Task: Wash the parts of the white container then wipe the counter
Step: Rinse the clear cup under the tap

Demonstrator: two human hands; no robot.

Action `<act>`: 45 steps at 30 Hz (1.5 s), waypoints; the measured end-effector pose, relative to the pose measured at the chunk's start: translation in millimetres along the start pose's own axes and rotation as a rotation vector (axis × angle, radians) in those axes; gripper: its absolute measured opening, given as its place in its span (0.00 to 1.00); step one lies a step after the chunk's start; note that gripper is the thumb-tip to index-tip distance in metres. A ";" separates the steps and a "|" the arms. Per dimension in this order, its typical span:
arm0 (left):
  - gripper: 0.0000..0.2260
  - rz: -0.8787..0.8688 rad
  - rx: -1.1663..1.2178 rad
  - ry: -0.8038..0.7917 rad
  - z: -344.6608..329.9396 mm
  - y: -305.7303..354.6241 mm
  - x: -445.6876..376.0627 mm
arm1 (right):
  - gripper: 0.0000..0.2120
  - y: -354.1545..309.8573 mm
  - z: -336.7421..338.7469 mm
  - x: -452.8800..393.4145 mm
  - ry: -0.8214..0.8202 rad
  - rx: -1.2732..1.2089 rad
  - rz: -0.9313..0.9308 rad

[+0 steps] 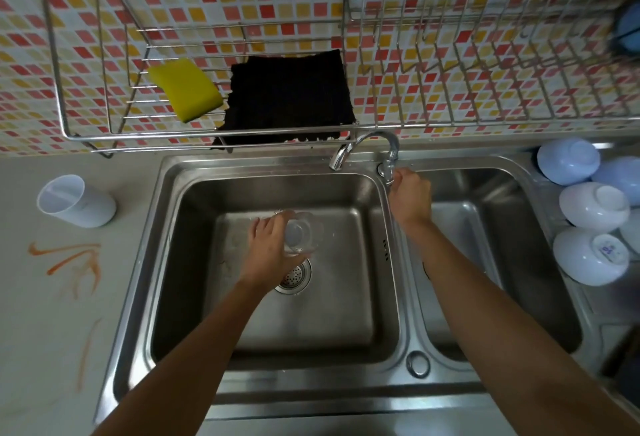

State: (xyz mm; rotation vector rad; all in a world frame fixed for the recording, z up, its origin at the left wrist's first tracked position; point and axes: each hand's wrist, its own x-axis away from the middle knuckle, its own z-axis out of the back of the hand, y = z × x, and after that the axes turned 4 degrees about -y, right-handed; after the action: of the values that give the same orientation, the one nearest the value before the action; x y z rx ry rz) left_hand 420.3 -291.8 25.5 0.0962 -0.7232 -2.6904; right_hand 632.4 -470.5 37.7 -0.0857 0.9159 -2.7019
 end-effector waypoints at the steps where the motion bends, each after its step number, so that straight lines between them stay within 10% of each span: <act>1: 0.35 -0.003 -0.012 -0.006 -0.2 -0.5 1.1 | 0.09 0.3 0.2 0.2 -0.001 -0.007 -0.011; 9: 0.34 -0.099 -0.178 0.050 16.6 -5.6 18.3 | 0.25 4.2 -14.4 71.2 -0.023 -0.105 -0.005; 27: 0.43 -0.290 -1.009 -0.231 50.5 -10.9 101.0 | 0.31 21.0 -45.9 208.7 -0.455 0.497 0.159; 39: 0.41 -0.220 -0.731 0.123 50.6 -35.1 135.4 | 0.31 -10.0 -66.0 241.9 -0.442 0.464 0.216; 45: 0.35 0.195 -0.052 0.192 90.0 -67.4 152.9 | 0.30 -50.2 -101.4 251.7 -0.461 0.281 0.127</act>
State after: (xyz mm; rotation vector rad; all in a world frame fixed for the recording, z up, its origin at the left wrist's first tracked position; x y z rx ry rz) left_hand 241.9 -248.5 73.9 0.2535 -0.5724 -2.4704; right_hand 364.1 -445.3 -21.6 -0.5438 0.3889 -2.5008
